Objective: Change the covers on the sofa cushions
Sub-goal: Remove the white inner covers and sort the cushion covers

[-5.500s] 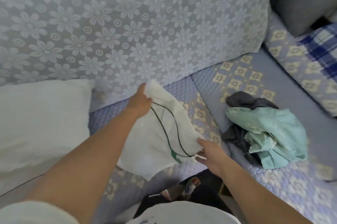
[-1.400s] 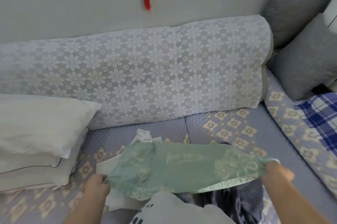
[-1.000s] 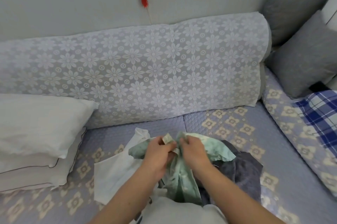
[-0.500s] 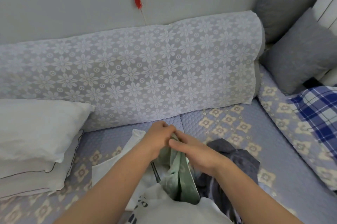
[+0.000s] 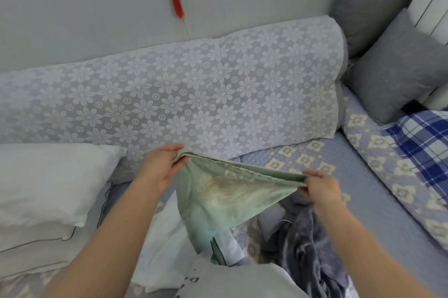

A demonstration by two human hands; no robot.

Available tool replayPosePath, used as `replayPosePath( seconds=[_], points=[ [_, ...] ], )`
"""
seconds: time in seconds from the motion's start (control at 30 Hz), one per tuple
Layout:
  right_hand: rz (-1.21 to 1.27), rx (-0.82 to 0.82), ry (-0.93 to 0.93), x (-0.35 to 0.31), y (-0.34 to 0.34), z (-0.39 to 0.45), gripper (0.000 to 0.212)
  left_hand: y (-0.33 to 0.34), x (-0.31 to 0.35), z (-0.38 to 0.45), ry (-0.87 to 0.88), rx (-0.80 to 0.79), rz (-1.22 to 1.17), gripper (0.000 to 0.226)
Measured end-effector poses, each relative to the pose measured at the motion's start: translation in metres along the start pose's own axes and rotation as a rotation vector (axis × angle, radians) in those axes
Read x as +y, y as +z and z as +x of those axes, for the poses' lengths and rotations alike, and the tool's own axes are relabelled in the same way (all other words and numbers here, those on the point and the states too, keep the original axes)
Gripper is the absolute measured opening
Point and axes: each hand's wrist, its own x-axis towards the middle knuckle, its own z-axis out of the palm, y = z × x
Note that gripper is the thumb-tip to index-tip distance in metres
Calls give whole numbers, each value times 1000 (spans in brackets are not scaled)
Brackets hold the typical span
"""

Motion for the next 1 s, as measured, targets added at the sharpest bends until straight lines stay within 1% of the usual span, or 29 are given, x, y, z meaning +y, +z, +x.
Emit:
replayPosePath(
  seconds=[0.07, 0.1, 0.13, 0.17, 0.2, 0.23, 0.27, 0.3, 0.33, 0.37, 0.4, 0.47, 0.5, 0.53, 0.57, 0.6, 0.63, 0.67, 0.7, 0.73, 0.77, 0.8, 0.83, 0.87, 0.9, 0.93, 1.0],
  points=[
    [-15, -33, -183, -37, -3, -10, 35, -12, 8, 1, 0, -75, 11, 30],
    [-18, -66, -278, -52, -6, -16, 37, -18, 13, 2, 9, -128, 52, 35],
    [-33, -127, -379, -63, -7, -22, 36, -23, 16, 3, 43, -166, 153, 41],
    [-65, -200, -470, -71, -7, -26, 31, -27, 18, 5, 117, -171, 337, 42],
    [-145, -272, -557, -77, -6, -30, 30, -32, 19, 5, 213, -146, 542, 37],
    [-289, -316, -659, -78, -6, -27, 36, -35, 19, 8, 305, -92, 735, 27],
    [-466, -311, -757, -78, -4, -24, 46, -35, 20, 7, 366, -39, 848, 14],
    [-642, -295, -835, -78, 0, -19, 51, -38, 21, 10, 399, -5, 923, 8],
    [-804, -291, -889, -77, 1, -15, 46, -42, 22, 12, 407, -3, 1004, 18],
    [-945, -296, -897, -79, 0, -9, 30, -47, 24, 13, 371, -59, 1077, 25],
    [-1103, -352, -846, -83, -4, -8, 17, -53, 27, 12, 302, -156, 1154, 27],
    [-1285, -522, -695, -97, -22, -4, 34, -60, 42, -1, 191, -390, 1331, 29],
    [-1233, -615, -650, -106, -28, -5, 34, -59, 54, -9, 191, -484, 1346, 29],
    [-1027, -700, -613, -119, -34, -13, 29, -54, 69, -18, 245, -549, 1250, 33],
    [-686, -751, -564, -132, -36, -17, 21, -49, 85, -22, 318, -573, 1036, 42],
    [-245, -774, -487, -145, -34, -21, 21, -44, 100, -22, 367, -582, 761, 52],
    [149, -810, -416, -152, -31, -19, 29, -43, 109, -15, 360, -606, 496, 62],
    [375, -815, -366, -150, -27, -12, 35, -43, 111, -9, 300, -675, 343, 67],
    [353, -785, -334, -142, -22, -6, 39, -44, 105, 1, 240, -723, 338, 69],
    [151, -755, -318, -124, -15, -5, 43, -47, 91, 5, 183, -709, 495, 71],
    [-56, -745, -241, -96, -9, -2, 43, -49, 70, 7, 151, -663, 683, 79],
    [-157, -796, -120, -60, -6, 3, 37, -51, 47, 3, 83, -620, 808, 87],
    [-184, -839, 14, -22, -6, 4, 44, -55, 19, -1, -4, -601, 804, 94],
    [-165, -829, 110, 8, -7, 2, 60, -57, -7, -6, -108, -569, 733, 95],
    [-111, -801, 182, 30, -12, 1, 64, -59, -29, -10, -207, -538, 649, 88],
    [-56, -716, 227, 46, -17, 3, 58, -57, -46, -16, -304, -499, 546, 73],
    [-4, -591, 268, 59, -29, 10, 43, -63, -66, -11, -379, -386, 403, 44]
  ],
)
